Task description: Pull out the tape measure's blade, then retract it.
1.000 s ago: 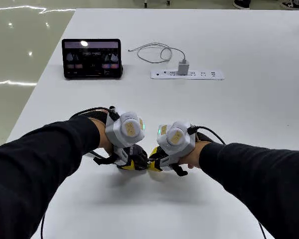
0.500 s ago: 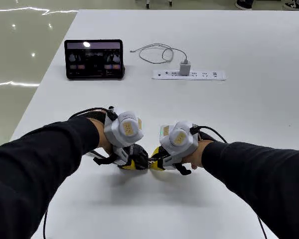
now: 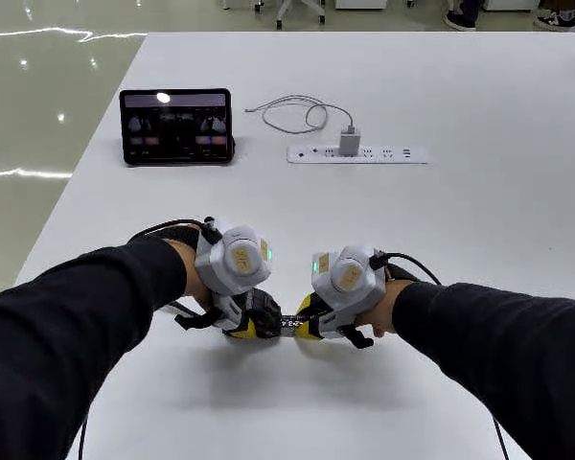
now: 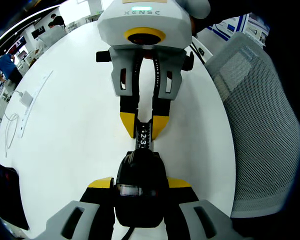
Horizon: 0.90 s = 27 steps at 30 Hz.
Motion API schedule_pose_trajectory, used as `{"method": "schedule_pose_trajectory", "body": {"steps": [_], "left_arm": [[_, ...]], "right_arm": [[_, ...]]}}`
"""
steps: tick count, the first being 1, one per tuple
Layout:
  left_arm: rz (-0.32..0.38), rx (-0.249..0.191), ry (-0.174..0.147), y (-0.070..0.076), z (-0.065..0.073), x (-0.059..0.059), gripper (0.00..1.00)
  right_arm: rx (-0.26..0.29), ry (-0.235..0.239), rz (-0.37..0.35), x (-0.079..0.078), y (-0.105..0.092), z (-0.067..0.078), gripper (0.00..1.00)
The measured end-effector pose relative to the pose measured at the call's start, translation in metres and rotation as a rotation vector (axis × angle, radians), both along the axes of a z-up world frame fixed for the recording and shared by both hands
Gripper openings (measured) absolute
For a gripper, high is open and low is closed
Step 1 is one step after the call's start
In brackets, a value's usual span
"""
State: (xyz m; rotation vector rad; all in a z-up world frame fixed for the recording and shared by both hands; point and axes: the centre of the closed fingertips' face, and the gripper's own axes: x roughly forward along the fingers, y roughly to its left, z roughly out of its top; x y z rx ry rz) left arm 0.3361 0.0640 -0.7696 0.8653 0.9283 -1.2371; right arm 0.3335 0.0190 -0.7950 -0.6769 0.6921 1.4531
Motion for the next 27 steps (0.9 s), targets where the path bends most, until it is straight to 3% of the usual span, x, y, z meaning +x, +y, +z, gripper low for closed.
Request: {"method": "schedule_pose_trajectory", "body": {"steps": [9,27], "left_arm": [[0.010,-0.061,-0.029,-0.001,0.002,0.002,0.33],[0.021,-0.040,0.026,-0.001,0.002,-0.001,0.34]], "right_arm": [[0.002,0.008,-0.026,0.001,-0.007,0.001,0.11],[-0.025,0.009,-0.035,0.002,-0.024,0.001,0.11]]}}
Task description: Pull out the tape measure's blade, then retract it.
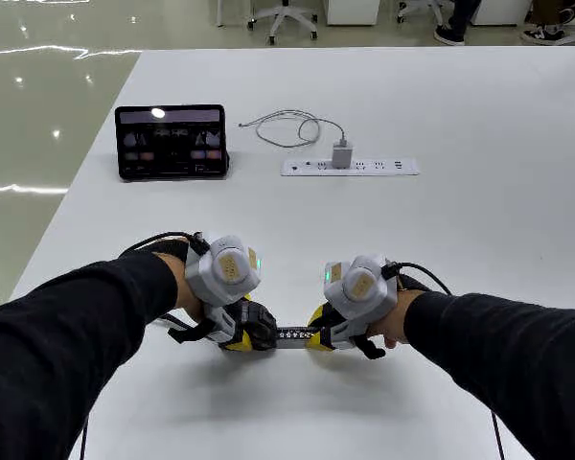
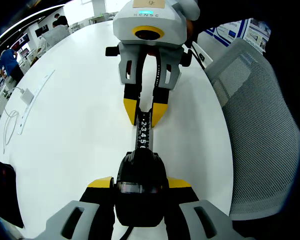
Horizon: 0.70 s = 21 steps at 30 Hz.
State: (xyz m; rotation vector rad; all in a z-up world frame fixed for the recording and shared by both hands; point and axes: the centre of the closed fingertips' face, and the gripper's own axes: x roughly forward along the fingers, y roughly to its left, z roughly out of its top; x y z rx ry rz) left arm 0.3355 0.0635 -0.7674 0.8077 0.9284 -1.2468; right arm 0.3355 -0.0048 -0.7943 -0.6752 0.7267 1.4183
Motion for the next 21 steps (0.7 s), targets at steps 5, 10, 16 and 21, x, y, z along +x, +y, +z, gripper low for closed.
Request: {"method": "schedule_pose_trajectory", "body": {"steps": [5,10,16,21], "left_arm": [[-0.003,-0.008,-0.012,0.000,0.000,-0.001,0.34],[0.005,-0.015,-0.020,0.000,0.000,0.000,0.34],[0.007,-0.014,-0.016,0.000,0.000,0.001,0.34],[0.007,-0.017,-0.018,-0.001,0.000,0.001,0.34]], "right_arm": [[0.001,0.002,-0.008,0.000,-0.003,0.000,0.11],[0.003,0.004,-0.016,0.000,-0.005,0.000,0.11],[-0.004,-0.001,-0.020,0.001,-0.011,0.000,0.11],[-0.010,0.000,-0.023,0.001,-0.015,0.000,0.11]]}}
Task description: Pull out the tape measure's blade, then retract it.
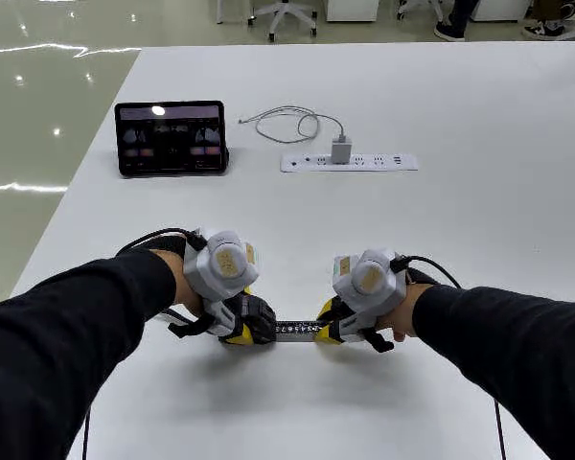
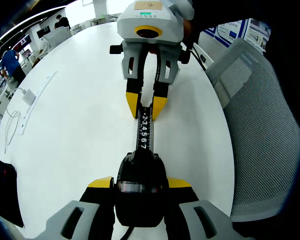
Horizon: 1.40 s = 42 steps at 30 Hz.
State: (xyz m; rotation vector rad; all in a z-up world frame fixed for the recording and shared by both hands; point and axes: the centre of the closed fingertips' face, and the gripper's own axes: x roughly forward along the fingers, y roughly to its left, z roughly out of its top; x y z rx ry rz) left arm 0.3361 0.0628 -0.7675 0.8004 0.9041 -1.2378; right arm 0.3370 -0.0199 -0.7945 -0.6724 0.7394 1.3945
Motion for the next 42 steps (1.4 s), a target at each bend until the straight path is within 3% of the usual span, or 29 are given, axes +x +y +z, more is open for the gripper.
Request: {"method": "schedule_pose_trajectory", "body": {"steps": [42], "left_arm": [[0.022,-0.030,-0.004,0.001,0.001,0.000,0.34]], "right_arm": [[-0.029,0.002,-0.019,0.001,-0.025,0.004,0.11]]}}
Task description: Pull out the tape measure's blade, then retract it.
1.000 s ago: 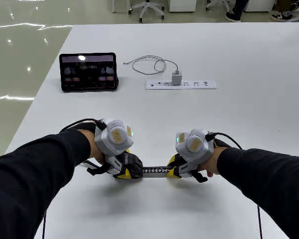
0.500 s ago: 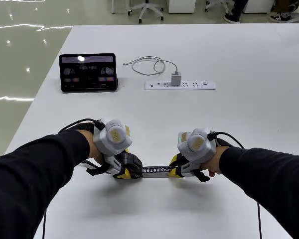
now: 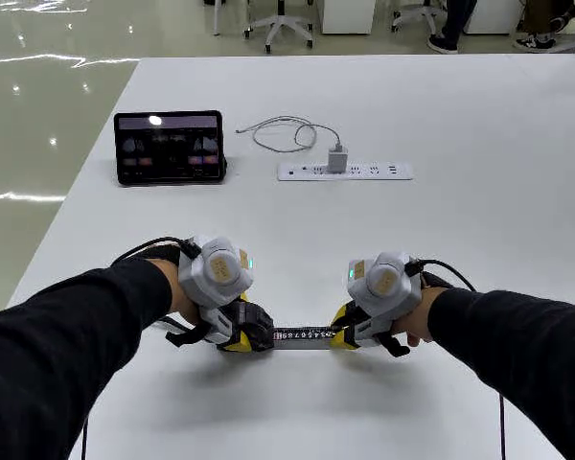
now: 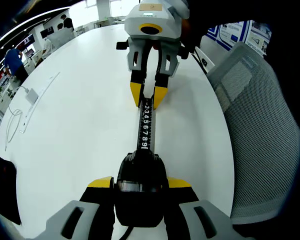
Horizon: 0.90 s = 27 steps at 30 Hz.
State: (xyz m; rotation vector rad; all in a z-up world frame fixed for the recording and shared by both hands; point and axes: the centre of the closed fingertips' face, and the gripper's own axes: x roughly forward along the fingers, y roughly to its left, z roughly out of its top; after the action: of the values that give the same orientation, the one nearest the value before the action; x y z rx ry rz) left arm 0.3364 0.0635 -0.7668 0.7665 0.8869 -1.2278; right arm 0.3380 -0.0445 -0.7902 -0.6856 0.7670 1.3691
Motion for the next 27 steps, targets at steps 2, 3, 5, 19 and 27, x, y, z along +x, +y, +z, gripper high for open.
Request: {"method": "schedule_pose_trajectory", "body": {"steps": [2,3,5,19,27], "left_arm": [[0.001,-0.001,0.000,0.000,0.000,0.000,0.34],[0.001,-0.001,0.000,0.000,0.000,0.000,0.34],[-0.001,-0.002,-0.001,0.000,0.000,0.000,0.34],[0.005,-0.007,-0.001,0.000,0.001,0.000,0.34],[0.007,-0.010,-0.003,0.000,0.001,0.000,0.34]], "right_arm": [[-0.001,0.000,0.000,0.000,-0.001,0.000,0.11],[-0.002,0.000,-0.002,0.000,-0.001,0.000,0.11],[-0.001,0.007,-0.006,-0.001,-0.002,0.000,0.11],[-0.007,0.012,-0.016,0.001,-0.014,0.002,0.11],[-0.008,0.014,-0.024,0.000,-0.019,0.001,0.11]]}}
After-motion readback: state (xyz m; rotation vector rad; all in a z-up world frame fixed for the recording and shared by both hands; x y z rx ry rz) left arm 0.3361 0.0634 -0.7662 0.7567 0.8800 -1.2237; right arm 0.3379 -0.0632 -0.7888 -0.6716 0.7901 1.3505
